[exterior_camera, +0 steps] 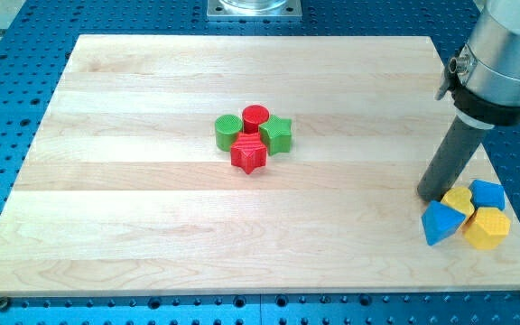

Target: Move the yellow heart into the blue cube

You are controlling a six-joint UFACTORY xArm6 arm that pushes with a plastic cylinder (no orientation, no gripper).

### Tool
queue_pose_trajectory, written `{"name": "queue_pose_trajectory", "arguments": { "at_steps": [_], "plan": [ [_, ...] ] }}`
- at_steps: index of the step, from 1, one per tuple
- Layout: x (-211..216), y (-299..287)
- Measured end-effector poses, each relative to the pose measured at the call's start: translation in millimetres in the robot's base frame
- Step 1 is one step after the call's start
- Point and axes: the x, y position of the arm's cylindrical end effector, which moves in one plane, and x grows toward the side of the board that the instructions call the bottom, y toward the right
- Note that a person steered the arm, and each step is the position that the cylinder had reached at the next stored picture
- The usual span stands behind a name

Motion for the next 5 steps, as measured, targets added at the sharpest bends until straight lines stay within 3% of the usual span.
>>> {"name": "queue_pose_trajectory", "arguments": {
  "at_steps": [3, 5],
  "plan": [
    [15.9, -51.0],
    [19.7, -36.3]
  ]
}}
